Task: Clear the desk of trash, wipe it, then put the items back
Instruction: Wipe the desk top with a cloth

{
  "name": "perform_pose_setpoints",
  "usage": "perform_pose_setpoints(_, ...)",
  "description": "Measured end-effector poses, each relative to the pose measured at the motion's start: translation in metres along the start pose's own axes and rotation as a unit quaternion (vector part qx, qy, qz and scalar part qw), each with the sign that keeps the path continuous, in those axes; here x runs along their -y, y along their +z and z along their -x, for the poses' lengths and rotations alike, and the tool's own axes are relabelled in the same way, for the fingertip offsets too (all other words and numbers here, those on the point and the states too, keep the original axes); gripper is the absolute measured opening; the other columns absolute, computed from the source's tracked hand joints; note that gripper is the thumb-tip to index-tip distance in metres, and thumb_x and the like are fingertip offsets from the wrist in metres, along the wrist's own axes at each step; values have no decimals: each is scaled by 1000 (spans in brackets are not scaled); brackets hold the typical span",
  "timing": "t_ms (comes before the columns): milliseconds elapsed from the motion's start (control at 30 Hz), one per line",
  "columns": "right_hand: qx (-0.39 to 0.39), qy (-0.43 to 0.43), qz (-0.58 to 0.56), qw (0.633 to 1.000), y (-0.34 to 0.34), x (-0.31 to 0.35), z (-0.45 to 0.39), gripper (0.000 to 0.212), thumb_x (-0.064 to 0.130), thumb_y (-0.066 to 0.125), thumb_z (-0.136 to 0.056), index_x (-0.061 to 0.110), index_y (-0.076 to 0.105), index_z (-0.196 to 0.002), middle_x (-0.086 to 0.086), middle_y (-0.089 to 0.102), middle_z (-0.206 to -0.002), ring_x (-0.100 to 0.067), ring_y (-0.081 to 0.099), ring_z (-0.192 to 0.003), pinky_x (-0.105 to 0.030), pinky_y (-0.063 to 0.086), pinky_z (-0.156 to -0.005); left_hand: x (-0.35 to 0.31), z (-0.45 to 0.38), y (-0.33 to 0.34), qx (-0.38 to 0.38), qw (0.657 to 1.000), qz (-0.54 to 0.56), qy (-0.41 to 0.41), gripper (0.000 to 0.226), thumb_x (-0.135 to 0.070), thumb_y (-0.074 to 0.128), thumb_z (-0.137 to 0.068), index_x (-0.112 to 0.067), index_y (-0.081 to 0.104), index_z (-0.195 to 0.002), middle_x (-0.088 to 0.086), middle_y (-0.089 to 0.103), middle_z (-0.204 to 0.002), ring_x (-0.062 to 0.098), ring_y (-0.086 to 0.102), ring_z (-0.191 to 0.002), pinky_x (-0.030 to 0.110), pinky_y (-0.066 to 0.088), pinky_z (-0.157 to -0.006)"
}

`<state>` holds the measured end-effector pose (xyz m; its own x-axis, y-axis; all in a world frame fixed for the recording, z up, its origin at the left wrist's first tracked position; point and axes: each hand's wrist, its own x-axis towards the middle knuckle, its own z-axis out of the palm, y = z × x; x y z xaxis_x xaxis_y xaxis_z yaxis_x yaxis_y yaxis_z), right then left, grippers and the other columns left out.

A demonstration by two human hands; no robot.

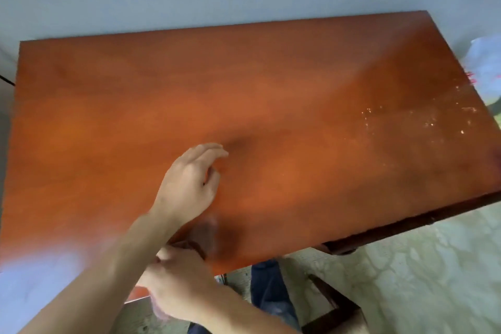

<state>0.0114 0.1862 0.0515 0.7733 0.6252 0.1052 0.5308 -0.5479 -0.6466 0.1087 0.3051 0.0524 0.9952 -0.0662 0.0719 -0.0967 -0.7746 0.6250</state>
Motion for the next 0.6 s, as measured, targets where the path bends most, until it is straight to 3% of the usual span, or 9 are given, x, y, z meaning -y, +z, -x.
perform_pose_setpoints(33, 7, 21, -42, 999, -4, -14, 8, 24, 22, 60, -95, 33, 65, -116, 1, 52, -103, -25, 58, -68, -36, 47, -63, -1, -6, 14, 20, 999, -13, 21, 43, -4, 55, -92, -19, 66, -131, -4, 59, -142, 20, 53, -134, 35, 40, -113)
perform_pose_setpoints(100, -101, 133, -6, 986, -35, -71, 31, 25, 26, 59, -99, 35, 67, -121, 7, 50, -100, -17, 59, -70, -36, 54, -61, -10, -13, 37, 67, 995, -45, 52, 49, -11, 50, -92, -17, 60, -140, 1, 54, -150, 25, 45, -143, 48, 39, -117)
perform_pose_setpoints(167, -223, 278, 68, 932, -91, -140, 59, 26, 31, 55, -102, 31, 70, -124, 8, 51, -101, -13, 59, -73, -40, 56, -61, -21, -21, 62, 95, 989, -99, 59, 54, -18, 49, -94, -18, 53, -147, 4, 46, -158, 30, 35, -150, 53, 32, -121)
perform_pose_setpoints(233, -264, 371, 107, 884, -132, -191, 76, 28, 30, 56, -103, 28, 70, -127, 7, 53, -104, -15, 61, -80, -44, 58, -68, -32, -24, 87, 119, 980, -146, 70, 55, -24, 49, -96, -21, 48, -151, 6, 38, -163, 34, 27, -154, 56, 24, -124)
perform_pose_setpoints(300, -206, 354, 130, 903, -144, -210, 77, 31, 28, 57, -103, 29, 67, -132, 6, 53, -108, -16, 62, -88, -43, 57, -76, -47, -27, 111, 133, 969, -185, 96, 58, -35, 38, -97, -24, 45, -153, 7, 33, -166, 36, 22, -155, 58, 22, -124)
perform_pose_setpoints(400, -138, 249, 132, 950, -144, -216, 70, 35, 20, 65, -97, 25, 68, -132, 2, 55, -106, -20, 60, -95, -43, 55, -80, -69, -39, 133, 147, 965, -201, 86, 61, -44, 30, -97, -29, 40, -156, 6, 26, -169, 35, 15, -157, 61, 16, -124)
perform_pose_setpoints(500, -134, 158, 166, 964, -133, -218, 47, 30, 21, 70, -93, 25, 74, -122, 0, 59, -103, -25, 55, -99, -42, 46, -85, -74, -43, 144, 121, 971, -197, 64, 62, -42, 30, -99, -26, 37, -158, 2, 25, -169, 31, 14, -158, 61, 12, -125)
perform_pose_setpoints(600, -153, 112, 168, 967, -132, -232, 27, 23, 22, 65, -95, 24, 74, -116, -2, 57, -101, -25, 57, -97, -39, 46, -78, -69, -41, 147, 75, 983, -160, 54, 60, -32, 32, -98, -13, 44, -154, 2, 33, -166, 27, 22, -157, 59, 17, -124)
